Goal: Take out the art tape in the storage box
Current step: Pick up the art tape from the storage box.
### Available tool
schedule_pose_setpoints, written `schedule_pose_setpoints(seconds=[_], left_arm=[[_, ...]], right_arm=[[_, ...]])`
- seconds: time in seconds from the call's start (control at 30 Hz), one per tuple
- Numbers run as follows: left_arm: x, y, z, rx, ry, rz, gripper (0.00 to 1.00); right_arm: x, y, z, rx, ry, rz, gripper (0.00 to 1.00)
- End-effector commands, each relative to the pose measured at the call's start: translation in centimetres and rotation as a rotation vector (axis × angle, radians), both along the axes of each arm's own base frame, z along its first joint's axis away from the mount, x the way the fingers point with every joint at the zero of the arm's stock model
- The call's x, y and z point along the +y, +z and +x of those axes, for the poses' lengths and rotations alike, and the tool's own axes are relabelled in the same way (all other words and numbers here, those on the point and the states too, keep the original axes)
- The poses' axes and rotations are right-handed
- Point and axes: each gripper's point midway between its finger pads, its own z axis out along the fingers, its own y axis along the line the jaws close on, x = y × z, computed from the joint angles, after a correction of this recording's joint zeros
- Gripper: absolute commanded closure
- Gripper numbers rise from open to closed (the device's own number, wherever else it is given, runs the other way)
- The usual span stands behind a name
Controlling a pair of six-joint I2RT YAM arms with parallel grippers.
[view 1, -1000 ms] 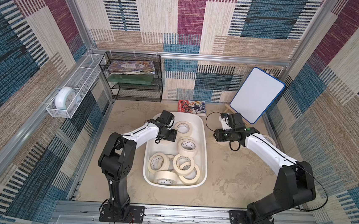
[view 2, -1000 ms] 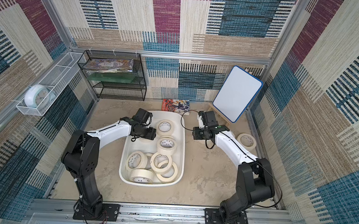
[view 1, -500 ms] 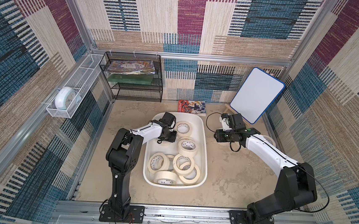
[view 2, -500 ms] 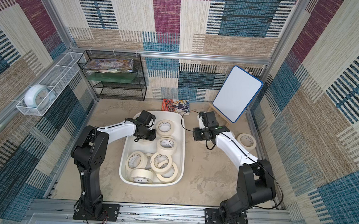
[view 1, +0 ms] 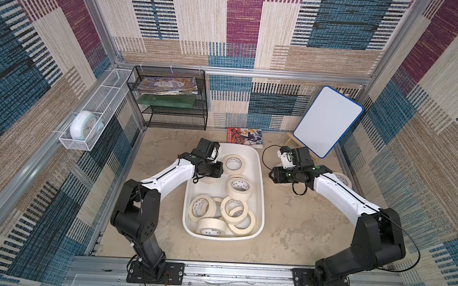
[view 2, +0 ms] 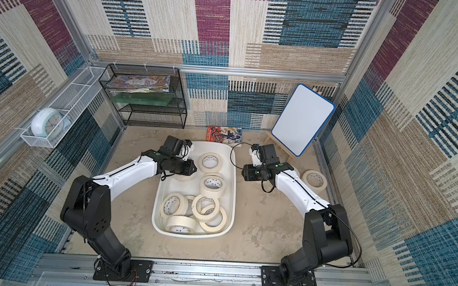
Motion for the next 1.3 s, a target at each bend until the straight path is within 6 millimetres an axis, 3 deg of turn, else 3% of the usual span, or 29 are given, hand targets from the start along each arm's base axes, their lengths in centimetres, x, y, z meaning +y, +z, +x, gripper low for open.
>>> schedule_pose_setpoints(seconds=[0.0, 0.1, 0.3, 0.6, 0.9, 1.07, 1.27], left_arm=[[-4.2, 5.5, -1.1, -0.064, -0.138, -0.318, 1.0], [-5.7, 8.5, -2.3, -0.1, -0.206, -0.503, 1.0], [-7.0, 12.7, -4.0, -0.166, -0.308, -0.729, 1.0], [-7.3, 16.9, -5.6, -0.269, -0.408, -0.894, 1.0], [-8.3, 19.5, -6.6, -0.303, -0.48, -0.986, 1.0], [-9.2, 19.7, -7.0, -0.289, -0.51, -1.003, 1.0], [-10.3, 19.5, -7.0, -0.268, -0.543, -1.006, 1.0]], right_arm=[[2.5, 2.5, -0.6, -0.039, 0.091, 0.162, 0.36], [4.0, 3.8, -1.6, -0.038, 0.152, 0.297, 0.33], [5.9, 6.6, -2.7, -0.051, 0.243, 0.476, 0.31], [8.1, 9.9, -3.4, -0.053, 0.371, 0.671, 0.3], [9.3, 11.1, -2.9, -0.068, 0.43, 0.719, 0.3], [10.8, 11.7, -2.3, -0.075, 0.472, 0.74, 0.3], [12.4, 10.8, -0.8, -0.06, 0.495, 0.756, 0.31]])
